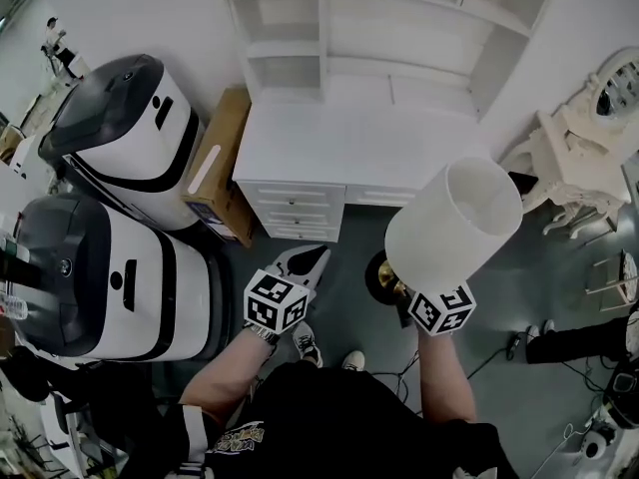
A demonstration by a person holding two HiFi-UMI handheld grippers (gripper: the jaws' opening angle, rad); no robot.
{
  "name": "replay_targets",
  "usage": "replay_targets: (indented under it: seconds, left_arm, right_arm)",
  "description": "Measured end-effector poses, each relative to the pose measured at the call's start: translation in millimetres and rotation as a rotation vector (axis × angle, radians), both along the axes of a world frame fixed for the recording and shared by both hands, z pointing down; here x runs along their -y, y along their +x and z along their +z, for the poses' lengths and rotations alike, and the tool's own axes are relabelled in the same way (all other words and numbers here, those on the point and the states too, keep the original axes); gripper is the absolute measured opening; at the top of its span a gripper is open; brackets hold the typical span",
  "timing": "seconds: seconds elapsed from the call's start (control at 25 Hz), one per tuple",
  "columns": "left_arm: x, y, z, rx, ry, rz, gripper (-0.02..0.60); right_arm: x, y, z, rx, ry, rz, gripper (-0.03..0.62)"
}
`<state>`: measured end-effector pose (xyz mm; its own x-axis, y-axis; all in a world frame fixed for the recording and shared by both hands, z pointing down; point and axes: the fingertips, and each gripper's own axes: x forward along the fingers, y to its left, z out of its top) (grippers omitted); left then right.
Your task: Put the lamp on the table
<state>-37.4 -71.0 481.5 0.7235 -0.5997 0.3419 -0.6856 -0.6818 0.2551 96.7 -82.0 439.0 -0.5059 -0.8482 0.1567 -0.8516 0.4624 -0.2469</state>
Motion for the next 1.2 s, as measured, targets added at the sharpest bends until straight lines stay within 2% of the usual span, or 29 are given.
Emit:
replay_targets:
  seconds: [0.36,0.64,0.96,1.2]
  left_arm:
    - [41.8,-29.4,-2.5,-0.01,0.007,0.052,0.006]
    - [55.9,-43.2,-5.0,-0.011,0.022,0.09,0.006]
    - [71.3,-53.4,-7.4,-0.011,0.032,0.077,0.006]
    - [87.9,-46.1,-4.6,-0.01,0.03,0.039,0.008]
  right_arm:
    - [36.3,-31.2,-3.0,-0.007,0.008,0.049,0.089]
    - [49.7,-46.9,-2.3,-0.003,0.009,0.079,0.089]
    - [66.8,-56.8,-2.0,0.003,0.016,0.07,0.089]
    - [87.8,-46.7,2.9,0.004,0.006,0.041,0.089]
